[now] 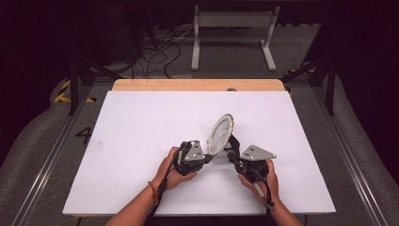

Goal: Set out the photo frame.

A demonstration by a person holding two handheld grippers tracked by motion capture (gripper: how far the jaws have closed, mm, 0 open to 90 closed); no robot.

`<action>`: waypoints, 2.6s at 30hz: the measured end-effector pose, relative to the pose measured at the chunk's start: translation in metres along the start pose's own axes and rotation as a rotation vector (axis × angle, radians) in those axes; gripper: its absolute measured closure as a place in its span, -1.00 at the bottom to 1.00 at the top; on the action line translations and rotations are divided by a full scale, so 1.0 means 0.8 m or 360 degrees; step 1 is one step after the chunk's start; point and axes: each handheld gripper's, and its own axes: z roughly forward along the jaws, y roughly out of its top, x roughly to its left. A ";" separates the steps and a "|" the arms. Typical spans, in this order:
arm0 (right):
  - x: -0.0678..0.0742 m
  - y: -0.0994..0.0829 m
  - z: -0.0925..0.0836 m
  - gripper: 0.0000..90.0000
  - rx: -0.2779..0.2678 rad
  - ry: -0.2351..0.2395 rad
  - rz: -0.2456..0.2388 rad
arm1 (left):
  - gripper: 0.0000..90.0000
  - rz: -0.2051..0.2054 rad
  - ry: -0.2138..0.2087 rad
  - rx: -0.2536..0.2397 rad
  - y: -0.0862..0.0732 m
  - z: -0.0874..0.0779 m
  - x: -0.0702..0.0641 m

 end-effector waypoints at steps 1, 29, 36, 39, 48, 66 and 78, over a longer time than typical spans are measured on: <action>0.004 0.001 -0.002 0.85 -0.0009 0.0004 -0.0016 | 0.93 0.0000 0.0001 0.0000 0.001 0.001 -0.001; 0.030 0.023 0.030 0.10 -0.0106 -0.0118 0.0223 | 0.48 -0.0119 0.0304 0.0041 -0.081 -0.136 0.012; 0.030 0.029 0.043 0.06 -0.0121 -0.0164 0.0300 | 0.04 -0.0153 0.0307 0.0024 -0.090 -0.138 0.004; 0.029 0.031 0.051 0.25 -0.0139 -0.0183 0.0339 | 0.00 -0.0139 0.0297 0.0018 -0.085 -0.134 0.000; 0.019 0.027 0.049 0.45 -0.0145 -0.0135 0.0366 | -0.05 -0.0140 0.0300 0.0068 -0.086 -0.130 0.004; -0.007 0.010 0.022 0.61 -0.0093 0.0192 0.0370 | -0.14 -0.0235 0.0265 0.0012 -0.065 -0.118 0.026; -0.009 0.010 0.011 0.63 -0.0134 0.0193 0.0340 | -0.22 -0.0240 0.0207 -0.0024 -0.037 -0.083 0.035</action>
